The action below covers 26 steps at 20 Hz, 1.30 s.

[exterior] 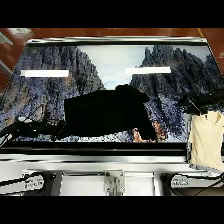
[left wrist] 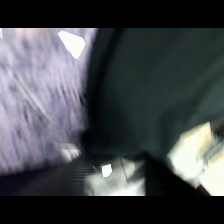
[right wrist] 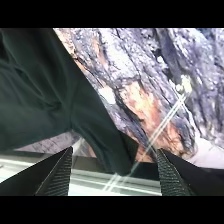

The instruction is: Fold the shirts.

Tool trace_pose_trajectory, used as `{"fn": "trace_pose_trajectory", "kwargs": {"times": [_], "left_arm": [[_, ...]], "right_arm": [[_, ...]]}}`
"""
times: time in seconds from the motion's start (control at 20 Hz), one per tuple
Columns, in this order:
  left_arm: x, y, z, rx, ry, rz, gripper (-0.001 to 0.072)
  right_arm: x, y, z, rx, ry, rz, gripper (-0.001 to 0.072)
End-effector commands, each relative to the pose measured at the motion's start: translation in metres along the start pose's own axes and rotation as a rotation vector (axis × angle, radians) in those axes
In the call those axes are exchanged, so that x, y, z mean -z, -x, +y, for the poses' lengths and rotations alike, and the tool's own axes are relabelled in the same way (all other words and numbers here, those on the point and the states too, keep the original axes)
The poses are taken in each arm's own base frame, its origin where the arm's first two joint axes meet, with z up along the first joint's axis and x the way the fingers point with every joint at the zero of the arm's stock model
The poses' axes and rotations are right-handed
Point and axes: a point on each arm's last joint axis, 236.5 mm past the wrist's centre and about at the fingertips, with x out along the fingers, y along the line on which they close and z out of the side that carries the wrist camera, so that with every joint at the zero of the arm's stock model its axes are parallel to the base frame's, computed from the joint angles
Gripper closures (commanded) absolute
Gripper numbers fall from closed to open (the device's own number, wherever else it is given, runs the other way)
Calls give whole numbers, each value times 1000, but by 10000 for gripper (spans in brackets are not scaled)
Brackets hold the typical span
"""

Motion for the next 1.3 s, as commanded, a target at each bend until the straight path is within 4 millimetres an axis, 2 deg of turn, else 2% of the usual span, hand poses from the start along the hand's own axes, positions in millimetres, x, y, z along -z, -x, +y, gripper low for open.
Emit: {"fn": "trace_pose_trajectory", "kwargs": {"times": [0.0,0.05,0.1,0.2,0.25,0.35,0.45,0.6,0.75,0.8,0.85,0.9,1.0,1.05,1.1,1.2,1.25], "left_arm": [[-15,-8,-20,69,24,-70,616],[-11,-8,-23,81,1,-52,666],[-5,-7,-25,90,-23,-28,667],[7,-6,-31,111,-63,19,667],[11,-4,-34,118,-69,31,667],[17,0,-39,132,-86,44,667],[21,5,-46,146,-115,48,667],[19,12,-53,153,-145,17,667],[21,16,-57,159,-164,13,667],[21,17,-58,161,-173,9,667],[22,20,-62,168,-222,7,668],[23,26,-69,178,-270,-1,669],[15,47,-92,193,-351,-74,670],[9,65,-109,194,-420,-132,670],[3,91,-133,197,-514,-212,671],[7,162,-200,233,-752,-405,670],[17,212,-239,233,-886,-540,670]], "right_arm": [[29,-19,-9,1,-33,111,82],[41,-31,-13,-6,-44,153,81],[56,-45,-12,-29,-47,200,24],[83,-79,-5,-81,-6,273,20],[90,-96,-7,-66,-3,285,20],[97,-124,-7,-41,4,301,20],[99,-142,0,-22,39,320,20],[98,-163,14,-9,36,319,21],[112,-181,30,-22,62,376,27],[116,-183,34,-24,90,386,173],[117,-182,38,-33,112,393,439],[118,-179,45,-51,120,404,656],[114,-160,60,-93,175,419,655],[107,-143,72,-104,225,396,655],[96,-123,88,-121,295,345,655],[75,-62,136,-158,581,172,655],[62,-19,161,-121,700,33,655]]}}
